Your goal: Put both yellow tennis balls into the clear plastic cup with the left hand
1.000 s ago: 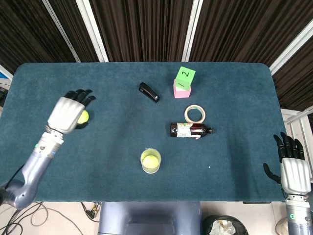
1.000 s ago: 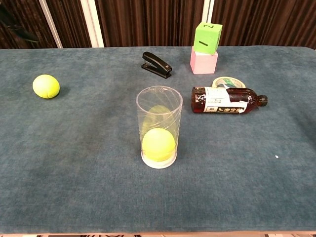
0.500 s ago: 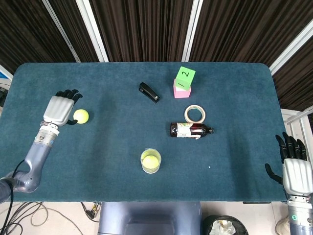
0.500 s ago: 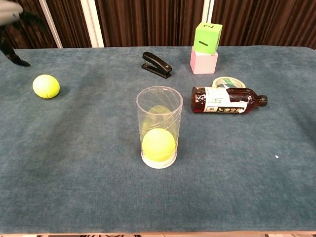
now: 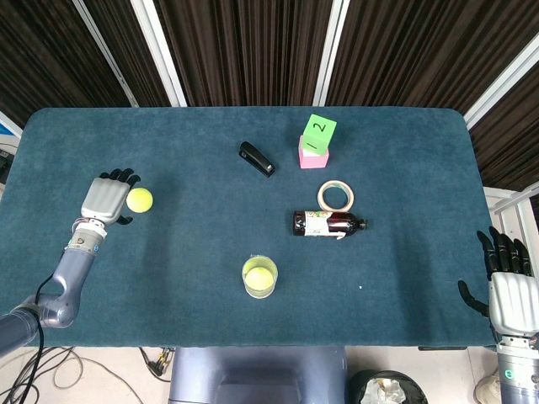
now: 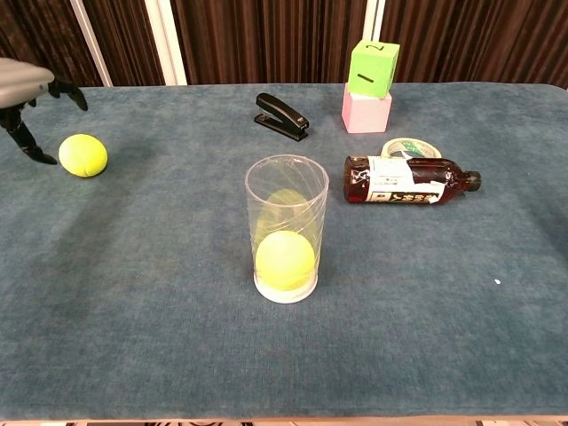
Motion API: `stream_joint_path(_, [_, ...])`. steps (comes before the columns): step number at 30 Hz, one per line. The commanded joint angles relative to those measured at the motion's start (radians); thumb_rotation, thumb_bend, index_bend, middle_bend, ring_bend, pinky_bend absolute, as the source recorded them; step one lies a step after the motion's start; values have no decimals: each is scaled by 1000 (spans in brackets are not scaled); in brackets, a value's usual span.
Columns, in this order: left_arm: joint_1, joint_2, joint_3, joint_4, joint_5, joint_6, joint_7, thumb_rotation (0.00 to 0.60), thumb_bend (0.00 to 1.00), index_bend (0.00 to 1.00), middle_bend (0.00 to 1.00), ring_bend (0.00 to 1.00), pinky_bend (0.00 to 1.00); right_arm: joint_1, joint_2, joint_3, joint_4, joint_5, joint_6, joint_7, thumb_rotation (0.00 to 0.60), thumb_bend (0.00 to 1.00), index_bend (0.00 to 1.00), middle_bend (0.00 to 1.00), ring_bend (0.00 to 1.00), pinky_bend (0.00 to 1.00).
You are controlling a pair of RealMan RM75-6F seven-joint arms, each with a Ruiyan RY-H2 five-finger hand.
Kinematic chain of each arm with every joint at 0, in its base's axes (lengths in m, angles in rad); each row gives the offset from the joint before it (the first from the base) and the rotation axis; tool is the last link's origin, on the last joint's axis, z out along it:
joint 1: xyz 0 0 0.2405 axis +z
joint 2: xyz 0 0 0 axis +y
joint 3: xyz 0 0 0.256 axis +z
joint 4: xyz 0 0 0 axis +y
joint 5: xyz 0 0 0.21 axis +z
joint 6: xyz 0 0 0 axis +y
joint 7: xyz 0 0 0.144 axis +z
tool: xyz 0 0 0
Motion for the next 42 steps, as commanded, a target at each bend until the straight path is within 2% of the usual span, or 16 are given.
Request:
stream_joint_path(1, [8,-40,7,59,-5,-11,-6,600,33,244,157,156,294,0,0,0,0,0,0,1,600,352,90,0,0,0])
stream_joint_path(16, [-11,-159,6,215,82,-28,-129,600,43,253,166,156,289,-1,2,3,2,3,0,6,600,352,90,0,0,0])
stream_joint_path(26, [-24,-190,14,258,106,-61,-112,600,78,255,198,180,303,-3,6,4,-2,1,5,9,600,352,90,0,0,0])
stream_joint_path(31, [-28,-203,11,270,96,-80,-79,600,110,268,242,237,362,-4,6,5,-3,0,8,10,600,352,90,0,0,0])
stream_joint_path(38, [-25,-213,1,286,73,-91,-31,600,225,303,341,347,522,-5,8,5,-4,-1,10,13,600,352,90,0,0,0])
stream_joint_path(42, [-23,-215,-3,292,56,-99,0,600,242,312,372,371,553,-5,8,7,-5,0,11,13,600,351,90,0,0,0])
